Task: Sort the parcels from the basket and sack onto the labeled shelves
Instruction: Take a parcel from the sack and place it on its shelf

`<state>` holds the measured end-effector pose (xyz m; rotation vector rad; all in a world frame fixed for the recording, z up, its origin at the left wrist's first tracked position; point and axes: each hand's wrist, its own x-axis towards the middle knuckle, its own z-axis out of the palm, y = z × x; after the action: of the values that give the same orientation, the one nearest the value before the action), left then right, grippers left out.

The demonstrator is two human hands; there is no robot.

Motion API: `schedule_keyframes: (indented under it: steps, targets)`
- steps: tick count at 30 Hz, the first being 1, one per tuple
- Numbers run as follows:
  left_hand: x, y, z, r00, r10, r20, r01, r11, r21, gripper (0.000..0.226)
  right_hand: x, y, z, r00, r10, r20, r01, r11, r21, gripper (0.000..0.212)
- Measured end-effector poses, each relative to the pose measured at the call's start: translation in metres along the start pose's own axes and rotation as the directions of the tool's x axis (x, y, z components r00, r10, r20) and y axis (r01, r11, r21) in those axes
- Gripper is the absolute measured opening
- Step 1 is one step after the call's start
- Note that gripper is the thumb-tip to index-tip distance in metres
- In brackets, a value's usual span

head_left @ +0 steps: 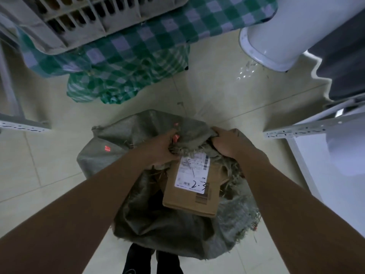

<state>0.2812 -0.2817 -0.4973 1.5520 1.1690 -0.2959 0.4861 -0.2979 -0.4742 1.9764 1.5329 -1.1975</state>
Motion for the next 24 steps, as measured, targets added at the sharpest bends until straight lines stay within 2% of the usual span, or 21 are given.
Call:
schedule_keyframes:
  steps: [2,4,5,7,9,10,12,14,15,17,18,19,21,24]
  targets:
    - [0.003,0.002,-0.004,0.994,-0.089,-0.059,0.091,0.996,0.020,0.057,-0.003,-0.003,0.003,0.998,-0.029,0.057,0.023,0.994,0.107,0.037]
    - [0.007,0.000,-0.009,0.974,-0.122,-0.190,0.136,0.989,0.064,0.039,0.000,-0.002,0.000,0.999,-0.026,-0.020,0.029,0.980,0.198,0.031]
    - [0.010,-0.005,-0.011,0.958,-0.146,-0.248,0.179,0.977,0.115,0.042,0.003,0.000,-0.001,0.995,0.005,-0.097,0.025,0.954,0.298,0.027]
    - [0.017,-0.010,-0.010,0.951,-0.178,-0.253,0.242,0.937,0.252,0.053,0.010,0.003,0.000,0.957,0.127,-0.262,0.050,0.814,0.579,0.028]
    - [0.022,-0.009,-0.005,0.965,-0.162,-0.205,0.199,0.964,0.175,0.043,0.016,-0.001,0.005,0.927,0.225,-0.300,0.119,0.584,0.803,0.047]
    - [0.023,-0.008,-0.001,0.963,-0.163,-0.213,0.195,0.971,0.138,0.037,0.017,-0.004,0.008,0.911,0.246,-0.330,0.148,0.551,0.821,0.057]
    - [0.025,-0.014,0.000,0.934,-0.188,-0.302,0.239,0.961,0.139,0.035,0.007,-0.007,0.019,0.822,0.253,-0.511,0.215,0.692,0.689,0.068]
    - [0.027,-0.030,-0.004,0.907,-0.241,-0.346,0.304,0.943,0.138,0.041,-0.012,-0.007,0.038,0.694,0.146,-0.705,0.302,0.830,0.469,0.068]
    - [0.028,-0.042,-0.007,0.894,-0.278,-0.351,0.339,0.932,0.127,0.043,-0.021,-0.006,0.050,0.675,0.037,-0.736,0.325,0.882,0.342,0.069]
    - [0.032,-0.066,-0.015,0.868,-0.335,-0.367,0.400,0.909,0.118,0.042,-0.027,0.003,0.072,0.757,-0.206,-0.620,0.297,0.954,0.045,0.071]
    - [0.027,-0.067,-0.022,0.863,-0.356,-0.357,0.418,0.902,0.112,0.035,-0.023,0.009,0.080,0.811,-0.274,-0.517,0.275,0.958,-0.076,0.071]
    - [0.022,-0.065,-0.027,0.864,-0.379,-0.331,0.432,0.896,0.102,0.024,-0.015,0.015,0.083,0.864,-0.273,-0.422,0.252,0.962,-0.107,0.071]
    - [0.014,-0.064,-0.034,0.869,-0.419,-0.264,0.449,0.891,0.062,0.016,0.010,0.022,0.082,0.929,-0.174,-0.327,0.213,0.973,0.087,0.078]
    - [0.014,-0.066,-0.038,0.874,-0.448,-0.189,0.459,0.888,0.020,0.004,0.047,0.015,0.066,0.934,-0.035,-0.356,0.182,0.903,0.389,0.091]
